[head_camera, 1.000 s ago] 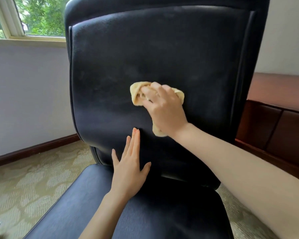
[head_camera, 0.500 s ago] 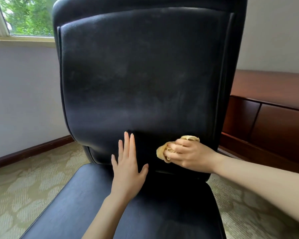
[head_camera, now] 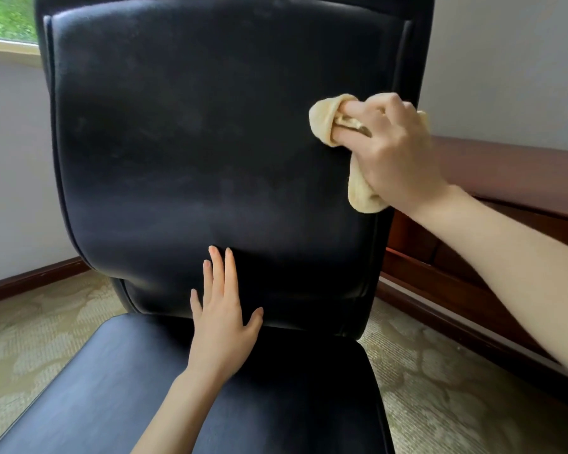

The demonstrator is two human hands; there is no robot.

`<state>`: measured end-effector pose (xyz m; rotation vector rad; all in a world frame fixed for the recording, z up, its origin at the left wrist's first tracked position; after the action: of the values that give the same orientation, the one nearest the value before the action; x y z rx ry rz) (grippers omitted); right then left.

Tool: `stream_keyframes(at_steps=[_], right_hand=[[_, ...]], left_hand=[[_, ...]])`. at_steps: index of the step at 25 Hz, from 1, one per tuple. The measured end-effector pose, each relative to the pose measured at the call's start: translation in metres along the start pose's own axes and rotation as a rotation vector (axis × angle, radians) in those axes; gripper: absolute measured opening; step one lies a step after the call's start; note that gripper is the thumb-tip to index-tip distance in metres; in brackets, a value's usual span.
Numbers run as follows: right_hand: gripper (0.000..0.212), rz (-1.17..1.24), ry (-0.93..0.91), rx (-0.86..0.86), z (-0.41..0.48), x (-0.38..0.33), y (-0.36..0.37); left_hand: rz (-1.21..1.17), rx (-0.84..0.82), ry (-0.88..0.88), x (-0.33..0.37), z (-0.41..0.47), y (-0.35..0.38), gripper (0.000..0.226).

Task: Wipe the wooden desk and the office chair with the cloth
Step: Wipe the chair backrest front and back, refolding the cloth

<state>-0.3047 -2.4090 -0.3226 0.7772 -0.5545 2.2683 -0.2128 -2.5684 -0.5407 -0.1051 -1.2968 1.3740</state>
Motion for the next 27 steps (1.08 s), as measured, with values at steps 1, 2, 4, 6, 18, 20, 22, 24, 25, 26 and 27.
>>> stream_keyframes(at_steps=[1, 2, 4, 6, 18, 20, 22, 24, 25, 26, 27], right_hand=[[0.022, 0.010, 0.061, 0.046, -0.001, 0.000, 0.000], [0.020, 0.020, 0.107, 0.091, -0.007, -0.005, -0.001], [0.025, 0.062, 0.131, 0.125, -0.028, -0.022, 0.001], [0.027, 0.137, 0.074, 0.126, -0.056, -0.046, 0.004], [0.077, 0.284, -0.395, -0.520, -0.154, -0.116, 0.021], [0.043, 0.262, -0.487, -0.392, -0.127, -0.116, 0.009], [0.017, 0.302, -0.399, -0.209, -0.090, -0.105, -0.005], [0.018, 0.292, -0.161, -0.128, -0.045, -0.079, -0.003], [0.019, 0.248, -0.056, -0.103, -0.022, -0.065, 0.001], [0.021, 0.254, 0.060, -0.109, 0.003, -0.051, 0.008], [0.023, 0.279, 0.187, -0.111, 0.025, -0.037, 0.017]], left_hand=[[0.002, 0.004, 0.002, 0.000, 0.000, 0.001, 0.100], [0.004, 0.006, 0.004, 0.000, 0.001, 0.002, 0.101], [0.010, 0.002, 0.006, -0.001, 0.003, 0.004, 0.101], [0.013, -0.005, 0.006, -0.003, 0.005, 0.004, 0.101], [0.076, -0.105, 0.028, -0.012, 0.011, -0.001, 0.100], [0.058, -0.120, 0.034, -0.011, 0.012, -0.001, 0.099], [0.005, -0.125, 0.045, -0.011, 0.010, -0.002, 0.098], [-0.042, -0.120, 0.067, -0.011, 0.008, -0.004, 0.096], [-0.056, -0.115, 0.081, -0.010, 0.006, -0.005, 0.096], [-0.067, -0.114, 0.093, -0.010, 0.005, -0.007, 0.095], [-0.072, -0.117, 0.104, -0.012, 0.005, -0.010, 0.095]])
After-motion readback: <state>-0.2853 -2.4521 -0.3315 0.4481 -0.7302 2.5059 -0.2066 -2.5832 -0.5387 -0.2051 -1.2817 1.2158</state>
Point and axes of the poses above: each hand's wrist, its own z-axis towards the middle knuckle, its own y-axis out of the palm, x = y × z, the point moved 8 cm from there along z, towards the middle knuckle, and after that the axes turned 8 degrees about -y, right-handed, at the moved point
